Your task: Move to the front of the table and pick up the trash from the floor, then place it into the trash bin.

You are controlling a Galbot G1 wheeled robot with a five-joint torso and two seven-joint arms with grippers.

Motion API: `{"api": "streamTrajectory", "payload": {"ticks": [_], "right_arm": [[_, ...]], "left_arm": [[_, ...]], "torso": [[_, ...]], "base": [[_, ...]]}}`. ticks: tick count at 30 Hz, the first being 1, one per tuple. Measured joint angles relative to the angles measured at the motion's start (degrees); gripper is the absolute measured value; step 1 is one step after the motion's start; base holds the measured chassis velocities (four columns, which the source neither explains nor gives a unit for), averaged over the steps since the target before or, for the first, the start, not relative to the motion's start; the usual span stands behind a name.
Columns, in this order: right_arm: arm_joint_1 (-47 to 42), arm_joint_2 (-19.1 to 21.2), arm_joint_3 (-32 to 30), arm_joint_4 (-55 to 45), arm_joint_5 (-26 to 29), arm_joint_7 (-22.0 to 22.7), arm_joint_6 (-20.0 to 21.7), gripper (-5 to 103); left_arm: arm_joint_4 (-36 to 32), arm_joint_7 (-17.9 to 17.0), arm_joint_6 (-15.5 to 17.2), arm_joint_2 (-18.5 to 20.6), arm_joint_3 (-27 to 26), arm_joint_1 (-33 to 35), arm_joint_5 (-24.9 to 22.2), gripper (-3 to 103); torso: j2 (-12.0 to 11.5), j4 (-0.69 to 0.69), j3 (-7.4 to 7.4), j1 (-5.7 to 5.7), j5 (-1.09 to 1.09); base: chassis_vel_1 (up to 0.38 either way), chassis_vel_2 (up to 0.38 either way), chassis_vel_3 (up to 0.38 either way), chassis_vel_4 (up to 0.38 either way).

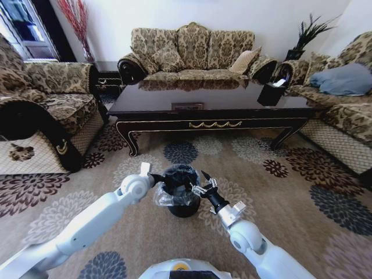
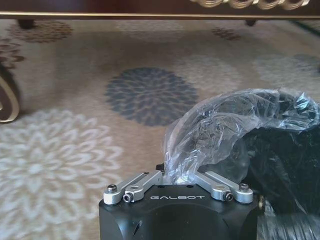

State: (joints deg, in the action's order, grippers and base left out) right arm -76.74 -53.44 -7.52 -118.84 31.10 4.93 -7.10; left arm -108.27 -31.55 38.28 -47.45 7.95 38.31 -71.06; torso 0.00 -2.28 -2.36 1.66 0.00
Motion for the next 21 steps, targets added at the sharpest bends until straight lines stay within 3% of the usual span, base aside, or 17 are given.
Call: {"api": "streamTrajectory", "payload": {"ticks": [7,21], "right_arm": [[-2.38,-2.04,-3.83,6.75,-0.92,2.09,0.83,100],[-2.07,-8.97,-6.12,26.09,-0.81,-1.76,-3.28,100]], "left_arm": [[-0.7,0.74,0.16,3.2,-4.68,3.49,0.42,3],[-1.35,2.24,-0.32,5.59,-10.39,9.59,1.96,3]], "torso": [[0.0,0.01,0.0,0.0,0.0],[0.0,0.01,0.0,0.0,-0.01]], "base": [[0.0,0.0,0.0,0.0],[0.0,0.0,0.0,0.0]]}}
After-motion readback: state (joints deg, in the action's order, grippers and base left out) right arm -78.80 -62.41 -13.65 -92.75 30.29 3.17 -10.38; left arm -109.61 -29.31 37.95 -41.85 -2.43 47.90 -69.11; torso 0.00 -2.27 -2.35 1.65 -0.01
